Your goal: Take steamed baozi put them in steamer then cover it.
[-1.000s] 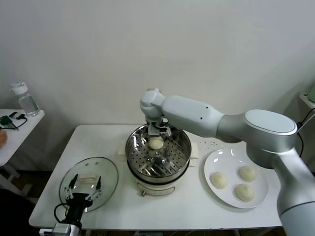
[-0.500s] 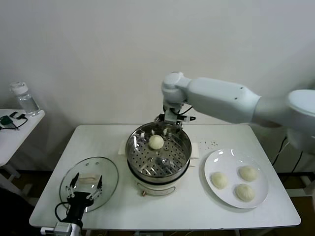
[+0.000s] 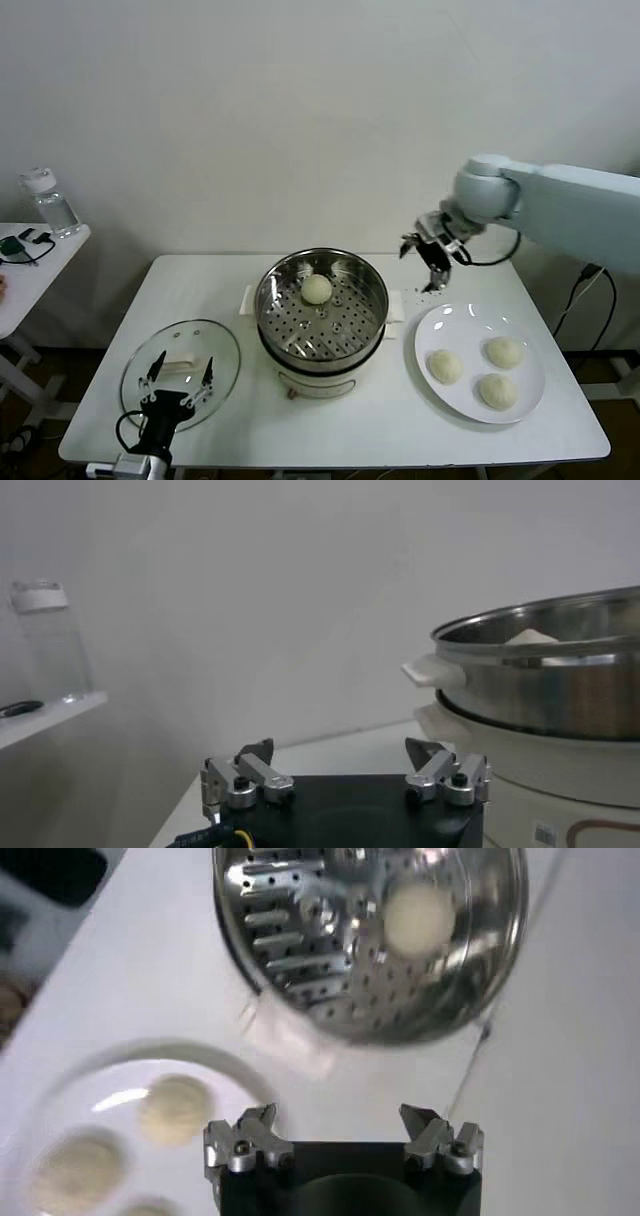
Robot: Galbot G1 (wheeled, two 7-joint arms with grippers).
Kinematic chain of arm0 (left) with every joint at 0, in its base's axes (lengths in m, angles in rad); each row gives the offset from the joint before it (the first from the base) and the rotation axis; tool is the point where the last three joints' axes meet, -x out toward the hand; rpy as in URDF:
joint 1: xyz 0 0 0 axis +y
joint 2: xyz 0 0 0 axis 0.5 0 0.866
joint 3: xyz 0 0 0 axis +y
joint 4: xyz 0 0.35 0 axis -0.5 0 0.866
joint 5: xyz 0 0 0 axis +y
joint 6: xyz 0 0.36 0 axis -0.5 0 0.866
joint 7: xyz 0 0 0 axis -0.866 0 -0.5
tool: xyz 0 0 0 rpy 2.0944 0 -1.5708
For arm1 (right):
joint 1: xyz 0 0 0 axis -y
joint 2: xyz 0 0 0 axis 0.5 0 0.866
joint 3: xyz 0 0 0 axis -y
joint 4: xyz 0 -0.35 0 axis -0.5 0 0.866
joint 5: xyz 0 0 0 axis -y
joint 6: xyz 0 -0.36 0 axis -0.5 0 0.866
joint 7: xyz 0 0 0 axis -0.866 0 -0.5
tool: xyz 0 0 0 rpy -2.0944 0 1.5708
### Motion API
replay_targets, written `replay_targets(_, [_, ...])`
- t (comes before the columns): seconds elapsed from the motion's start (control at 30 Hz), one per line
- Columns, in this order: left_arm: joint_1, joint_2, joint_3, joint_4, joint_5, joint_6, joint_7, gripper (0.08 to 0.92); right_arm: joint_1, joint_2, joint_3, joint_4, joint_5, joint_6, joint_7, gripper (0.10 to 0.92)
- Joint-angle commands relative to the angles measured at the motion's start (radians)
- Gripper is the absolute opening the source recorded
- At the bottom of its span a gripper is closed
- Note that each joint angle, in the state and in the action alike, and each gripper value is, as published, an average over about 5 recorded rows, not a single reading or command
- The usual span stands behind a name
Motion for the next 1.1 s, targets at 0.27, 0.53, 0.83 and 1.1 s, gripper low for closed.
replay_targets(0.27, [0.013, -0.005, -0.003, -0.008, 0.015, 0.002, 0.000, 0.823, -0.632, -0.182, 0.415, -0.030, -0.152, -0.158, -0.021, 0.823])
replay_targets(0.53, [0.018, -0.009, -0.008, -0.003, 0.017, 0.001, 0.000, 0.823, -0.693, -0.097, 0.477, -0.135, -0.193, -0.125, -0.005, 0.823])
replay_targets(0.83, [0.025, -0.016, -0.010, -0.002, 0.021, -0.002, 0.000, 0.823, -0.703, -0.035, 0.490, -0.197, -0.212, -0.112, -0.002, 0.823])
replay_targets(1.1, [0.026, -0.020, -0.009, -0.001, 0.028, -0.002, 0.000, 0.823, -0.714, 0.009, 0.504, -0.236, -0.227, -0.097, 0.000, 0.823])
